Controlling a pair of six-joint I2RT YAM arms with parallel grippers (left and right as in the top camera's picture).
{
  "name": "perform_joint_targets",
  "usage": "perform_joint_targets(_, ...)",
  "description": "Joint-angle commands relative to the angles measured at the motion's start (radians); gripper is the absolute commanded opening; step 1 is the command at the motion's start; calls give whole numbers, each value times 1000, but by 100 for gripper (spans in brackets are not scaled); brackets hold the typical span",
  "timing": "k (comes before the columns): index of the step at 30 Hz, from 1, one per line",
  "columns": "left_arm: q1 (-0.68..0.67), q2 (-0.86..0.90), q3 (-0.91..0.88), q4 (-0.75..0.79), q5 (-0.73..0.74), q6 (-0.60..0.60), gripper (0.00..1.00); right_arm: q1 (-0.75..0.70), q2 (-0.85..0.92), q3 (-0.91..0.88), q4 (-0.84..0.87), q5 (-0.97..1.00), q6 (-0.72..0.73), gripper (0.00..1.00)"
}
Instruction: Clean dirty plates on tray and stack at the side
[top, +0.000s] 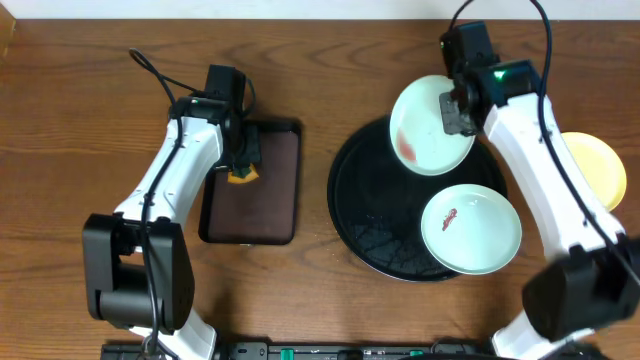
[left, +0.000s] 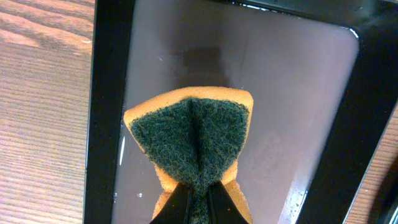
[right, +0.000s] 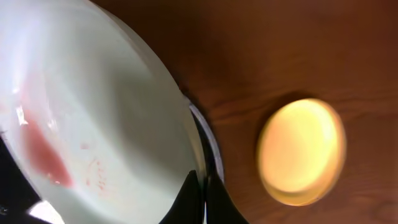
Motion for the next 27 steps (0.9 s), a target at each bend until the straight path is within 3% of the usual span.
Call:
perform_joint_targets(1, 0, 12, -20, 6, -12, 13, 7, 119, -100, 24, 4, 260, -6, 1)
perform_joint_targets(6, 0, 12, -24, 15, -12, 13, 8, 297, -127, 23, 5, 567, 48, 1)
perform_joint_targets(18, 0, 12, -26, 15, -12, 13, 8, 586, -80, -107, 31, 1051, 210, 1)
perform_joint_targets(24, 0, 12, -26, 16, -12, 13, 8, 639, -78, -207, 135, 1065, 211, 1)
perform_joint_targets(27, 0, 12, -26, 16, -12, 13, 7, 616, -78, -225, 182, 957, 218, 1)
